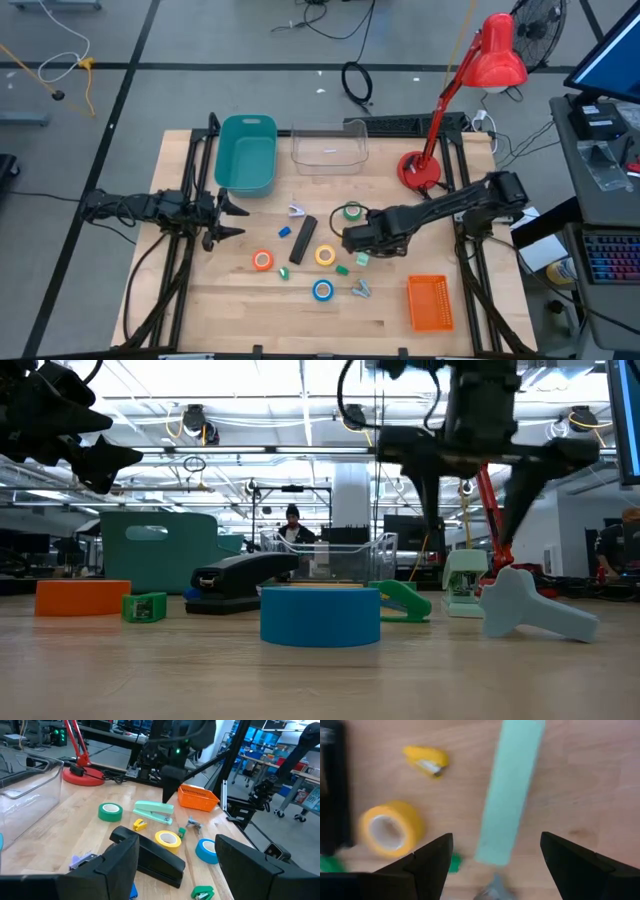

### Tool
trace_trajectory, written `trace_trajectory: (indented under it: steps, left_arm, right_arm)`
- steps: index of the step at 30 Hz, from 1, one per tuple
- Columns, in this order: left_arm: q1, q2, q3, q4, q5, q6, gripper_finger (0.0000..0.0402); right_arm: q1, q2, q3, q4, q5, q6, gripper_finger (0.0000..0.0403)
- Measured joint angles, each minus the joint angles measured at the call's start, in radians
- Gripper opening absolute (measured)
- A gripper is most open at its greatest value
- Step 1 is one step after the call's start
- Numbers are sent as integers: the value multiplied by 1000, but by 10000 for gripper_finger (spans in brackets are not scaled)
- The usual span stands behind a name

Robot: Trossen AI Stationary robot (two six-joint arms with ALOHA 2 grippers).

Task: Pick and place Stapler, Stapler remover, tape
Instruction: Put the large light green stapler into the green bin

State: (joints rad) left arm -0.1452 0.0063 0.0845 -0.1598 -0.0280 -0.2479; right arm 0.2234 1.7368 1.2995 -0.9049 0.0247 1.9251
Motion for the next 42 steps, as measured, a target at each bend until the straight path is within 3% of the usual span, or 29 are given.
trace_trajectory:
  steps: [9,20,42]
  left_arm:
    - [0,0,0,5,0,0,267]
    - [0,0,0,8,0,-23,267]
    - [0,0,0,7,2,-28,267]
  right_arm:
    - [7,99,-8,42,-58,-24,293]
    - [0,115,-132,283,-81,-20,294]
    - [-1,120,-154,287,-53,-60,293]
